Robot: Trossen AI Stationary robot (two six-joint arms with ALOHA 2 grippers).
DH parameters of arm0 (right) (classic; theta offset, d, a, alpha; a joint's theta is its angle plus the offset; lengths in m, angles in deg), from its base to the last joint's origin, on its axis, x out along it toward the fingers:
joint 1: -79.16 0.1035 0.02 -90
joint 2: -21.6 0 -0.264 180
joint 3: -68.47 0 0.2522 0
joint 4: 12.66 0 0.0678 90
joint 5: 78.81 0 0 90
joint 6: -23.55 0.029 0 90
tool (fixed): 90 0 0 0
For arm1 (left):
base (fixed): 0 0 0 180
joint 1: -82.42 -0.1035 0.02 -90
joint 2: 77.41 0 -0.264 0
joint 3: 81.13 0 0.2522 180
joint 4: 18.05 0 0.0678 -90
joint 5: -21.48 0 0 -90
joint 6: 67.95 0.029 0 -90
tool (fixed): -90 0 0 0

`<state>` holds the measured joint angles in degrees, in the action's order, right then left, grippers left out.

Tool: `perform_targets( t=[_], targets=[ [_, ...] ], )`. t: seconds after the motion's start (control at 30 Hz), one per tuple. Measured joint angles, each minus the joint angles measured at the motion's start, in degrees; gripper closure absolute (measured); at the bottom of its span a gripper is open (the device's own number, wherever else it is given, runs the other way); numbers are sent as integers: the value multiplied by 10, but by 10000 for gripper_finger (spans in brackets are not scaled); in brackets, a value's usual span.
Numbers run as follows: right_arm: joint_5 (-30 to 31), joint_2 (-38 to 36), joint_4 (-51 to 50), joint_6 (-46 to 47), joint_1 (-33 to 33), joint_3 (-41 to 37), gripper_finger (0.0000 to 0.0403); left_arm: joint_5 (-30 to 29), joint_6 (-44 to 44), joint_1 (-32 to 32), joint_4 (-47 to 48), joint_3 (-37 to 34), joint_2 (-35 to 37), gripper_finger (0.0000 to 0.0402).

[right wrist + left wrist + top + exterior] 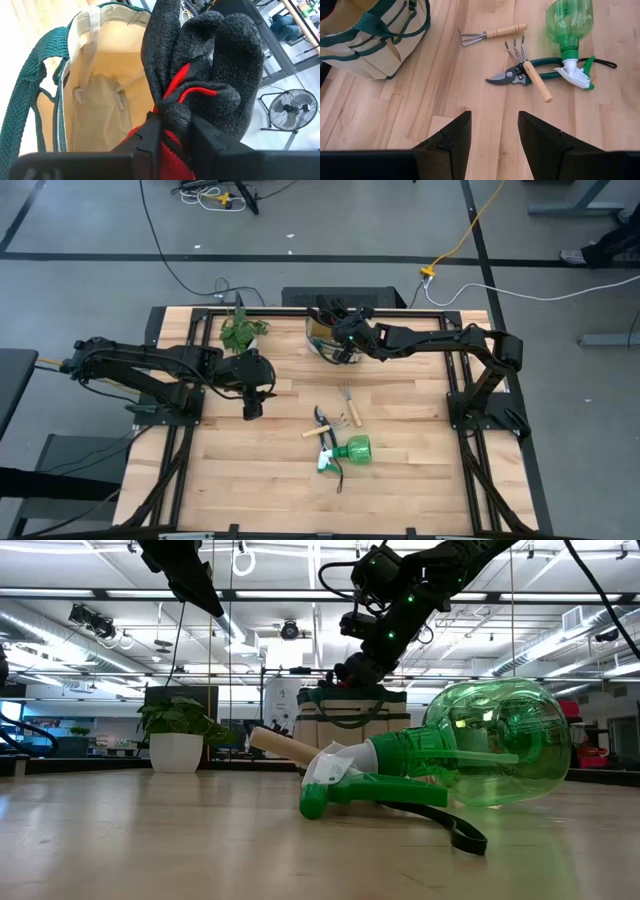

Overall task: Pick & Place Garden tools in Gardening bag
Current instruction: Put the red gloves into the gardening bag

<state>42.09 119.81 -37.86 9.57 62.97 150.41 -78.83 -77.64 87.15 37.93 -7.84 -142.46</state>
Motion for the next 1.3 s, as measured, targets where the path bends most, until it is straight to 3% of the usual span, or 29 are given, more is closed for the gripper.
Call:
perform_targets(
  t=[0.53, 1.3],
  targets=[
    [31, -1, -1, -2, 6, 0, 254, 0, 0, 0, 0, 0, 0, 232],
    [21, -29, 3, 10, 14, 0, 250, 0, -1, 0, 0, 0, 0, 232]
  ],
)
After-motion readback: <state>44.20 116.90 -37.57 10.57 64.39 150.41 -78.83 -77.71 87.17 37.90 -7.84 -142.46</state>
